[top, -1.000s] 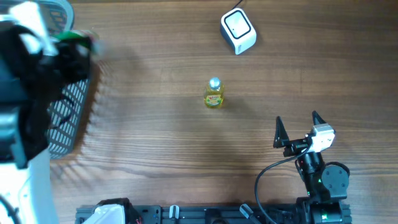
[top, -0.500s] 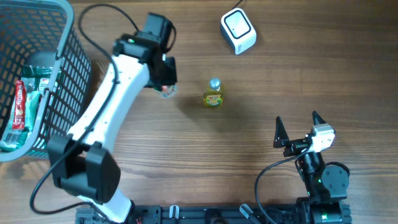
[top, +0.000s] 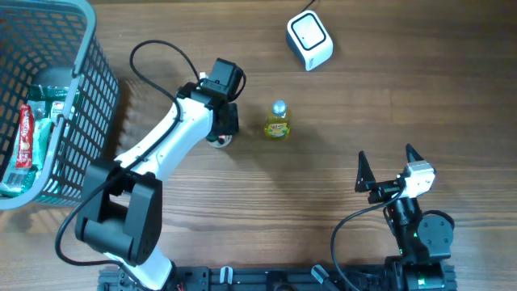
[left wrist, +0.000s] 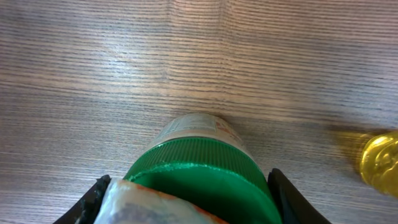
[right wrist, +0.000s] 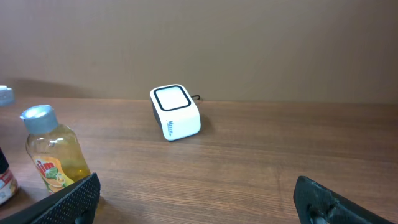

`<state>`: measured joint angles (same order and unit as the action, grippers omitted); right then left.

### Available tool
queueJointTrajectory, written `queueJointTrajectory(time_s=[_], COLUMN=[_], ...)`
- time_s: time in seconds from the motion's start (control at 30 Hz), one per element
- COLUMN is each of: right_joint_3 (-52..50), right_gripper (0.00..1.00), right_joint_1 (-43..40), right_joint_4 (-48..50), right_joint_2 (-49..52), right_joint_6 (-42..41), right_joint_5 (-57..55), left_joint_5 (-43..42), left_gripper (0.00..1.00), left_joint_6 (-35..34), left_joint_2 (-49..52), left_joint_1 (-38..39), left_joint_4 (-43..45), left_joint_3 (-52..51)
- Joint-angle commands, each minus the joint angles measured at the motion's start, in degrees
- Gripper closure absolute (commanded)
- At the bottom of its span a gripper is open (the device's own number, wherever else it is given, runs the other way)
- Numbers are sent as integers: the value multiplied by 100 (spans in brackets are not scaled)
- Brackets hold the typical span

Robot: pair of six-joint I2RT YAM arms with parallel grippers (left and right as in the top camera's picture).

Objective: Scan the item barcode
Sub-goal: 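Lift the green-lidded jar out and place it beside the bottle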

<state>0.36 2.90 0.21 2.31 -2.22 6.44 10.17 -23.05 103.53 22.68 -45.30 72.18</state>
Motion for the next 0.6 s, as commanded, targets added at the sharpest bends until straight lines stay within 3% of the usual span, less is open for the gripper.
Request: queueJointTrajectory(time_s=[0.0, 0.17, 0.23, 0.57], right_joint_3=[-7, -7, -7, -7], right_gripper=[0, 0, 0, 0], right_joint_1=[-24, -24, -24, -24], right_joint_4=[22, 22, 22, 22], right_joint_2=[-20, -20, -20, -20], right_joint_6=[68, 66, 63, 66], right_joint_5=[85, 85, 85, 87], left_joint_5=[179, 81, 81, -214], left_gripper=[57, 14, 3, 0], left_joint_6=[-63, -57, -52, 356], left_joint_2=[4, 17, -20, -1351], left_joint_1=[11, 2, -22, -433], left_joint_4=[122, 142, 118, 31], left_joint_3=[-125, -155, -116, 616])
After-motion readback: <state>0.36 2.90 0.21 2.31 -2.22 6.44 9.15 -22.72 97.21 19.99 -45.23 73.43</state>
